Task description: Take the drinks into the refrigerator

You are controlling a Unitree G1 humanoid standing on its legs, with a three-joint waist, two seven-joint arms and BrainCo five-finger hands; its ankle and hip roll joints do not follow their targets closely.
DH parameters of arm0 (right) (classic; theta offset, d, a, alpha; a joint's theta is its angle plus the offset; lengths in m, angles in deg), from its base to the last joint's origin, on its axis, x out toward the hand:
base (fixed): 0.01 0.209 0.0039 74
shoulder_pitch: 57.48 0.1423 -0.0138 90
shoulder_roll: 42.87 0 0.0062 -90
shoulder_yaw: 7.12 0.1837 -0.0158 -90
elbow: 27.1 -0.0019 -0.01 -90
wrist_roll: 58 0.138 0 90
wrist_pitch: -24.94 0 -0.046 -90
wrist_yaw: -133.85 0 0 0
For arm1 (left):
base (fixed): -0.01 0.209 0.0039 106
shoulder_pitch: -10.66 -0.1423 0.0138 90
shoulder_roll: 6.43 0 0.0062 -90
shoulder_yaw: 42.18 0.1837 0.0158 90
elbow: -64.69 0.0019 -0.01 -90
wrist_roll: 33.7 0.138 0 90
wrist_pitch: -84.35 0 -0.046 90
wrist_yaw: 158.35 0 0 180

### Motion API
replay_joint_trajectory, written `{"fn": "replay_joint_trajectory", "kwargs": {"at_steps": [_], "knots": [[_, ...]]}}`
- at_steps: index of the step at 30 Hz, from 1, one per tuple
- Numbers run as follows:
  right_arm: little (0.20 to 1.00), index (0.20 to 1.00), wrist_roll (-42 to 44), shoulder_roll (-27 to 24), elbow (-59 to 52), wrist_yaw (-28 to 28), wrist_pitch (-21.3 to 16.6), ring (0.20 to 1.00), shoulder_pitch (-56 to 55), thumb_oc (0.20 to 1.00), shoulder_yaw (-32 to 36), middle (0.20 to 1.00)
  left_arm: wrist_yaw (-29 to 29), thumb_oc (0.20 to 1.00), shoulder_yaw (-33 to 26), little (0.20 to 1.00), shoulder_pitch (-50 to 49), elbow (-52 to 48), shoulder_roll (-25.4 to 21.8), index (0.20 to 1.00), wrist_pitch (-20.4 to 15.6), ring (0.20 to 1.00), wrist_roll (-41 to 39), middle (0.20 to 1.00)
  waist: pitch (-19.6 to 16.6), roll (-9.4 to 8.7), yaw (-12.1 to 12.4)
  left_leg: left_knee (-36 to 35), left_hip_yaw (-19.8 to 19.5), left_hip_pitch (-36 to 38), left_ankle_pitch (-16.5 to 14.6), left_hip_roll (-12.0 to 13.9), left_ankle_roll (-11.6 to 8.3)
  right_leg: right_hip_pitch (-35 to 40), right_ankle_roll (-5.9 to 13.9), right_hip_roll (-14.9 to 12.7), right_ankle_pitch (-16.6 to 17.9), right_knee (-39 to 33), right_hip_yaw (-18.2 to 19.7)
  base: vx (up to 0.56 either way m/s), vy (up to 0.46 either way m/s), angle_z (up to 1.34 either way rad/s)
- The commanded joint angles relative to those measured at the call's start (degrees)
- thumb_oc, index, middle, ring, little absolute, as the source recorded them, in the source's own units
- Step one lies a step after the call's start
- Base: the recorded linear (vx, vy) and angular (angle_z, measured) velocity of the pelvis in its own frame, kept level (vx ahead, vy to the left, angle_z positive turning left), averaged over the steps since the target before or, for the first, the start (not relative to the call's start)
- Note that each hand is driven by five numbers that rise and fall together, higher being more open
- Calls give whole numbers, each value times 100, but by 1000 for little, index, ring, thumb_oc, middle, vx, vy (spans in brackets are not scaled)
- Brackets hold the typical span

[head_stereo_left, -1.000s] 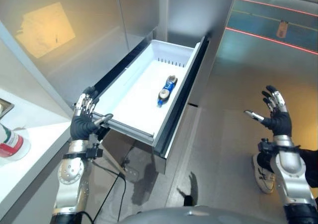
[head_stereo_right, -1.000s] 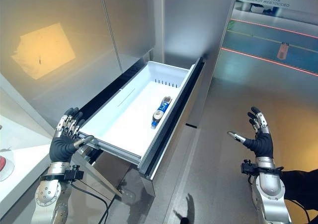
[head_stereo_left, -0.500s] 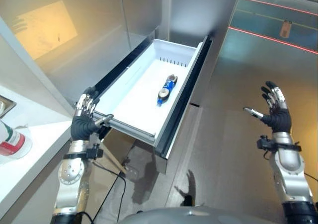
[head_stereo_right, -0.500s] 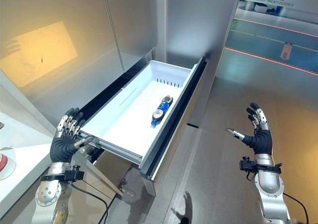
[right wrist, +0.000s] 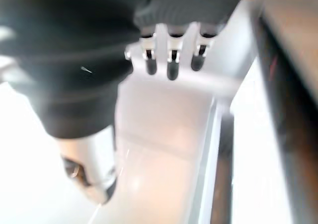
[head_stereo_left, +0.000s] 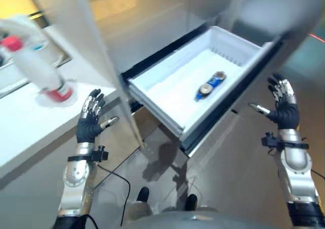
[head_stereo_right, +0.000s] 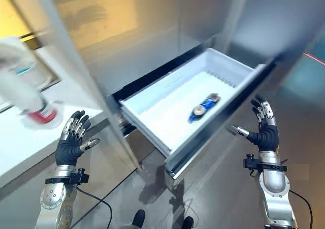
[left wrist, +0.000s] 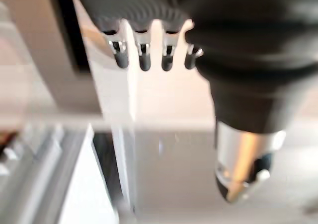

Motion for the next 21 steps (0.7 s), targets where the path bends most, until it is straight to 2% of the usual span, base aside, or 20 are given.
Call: {"fn": "replay_joint_trajectory", "kwargs": {"at_steps": [1, 5, 13, 21], "knots": [[1000, 1000, 77, -105, -339, -77, -371, 1000, 353, 1000, 326, 1000, 3, 1000, -111, 1000, 320, -280, -470, 1000, -368, 1000, -19, 1000, -19, -196, -28, -82, -61, 78, -119, -460, 446, -312, -143, -89, -1157, 1555, -257, -1, -46, 76], [1000, 1000, 56, -106, -139, -161, -361, 1000, 379, 1000, 302, 1000, -25, 1000, -111, 1000, 347, -286, -437, 1000, -384, 1000, -6, 1000, 31, -197, 54, -75, -271, 83, -190, -469, 363, -287, -202, -102, -1468, 1836, -447, 48, -82, 67], [1000, 1000, -11, -118, -25, -252, -356, 1000, 446, 1000, 320, 1000, -56, 1000, -102, 1000, 471, -261, -349, 1000, -410, 1000, -5, 1000, 81, -168, 155, -63, -526, -2, -120, -530, 282, -220, -256, -150, -1606, 1967, -832, 5, -23, 34], [1000, 1000, 48, -139, 46, -238, -312, 1000, 560, 1000, 235, 1000, -184, 1000, -165, 1000, 526, -209, -364, 1000, -418, 1000, 46, 1000, 98, -205, 176, -72, -436, 43, -183, -496, 327, -252, -225, -162, -1557, 1955, -744, 23, -10, 8]]}}
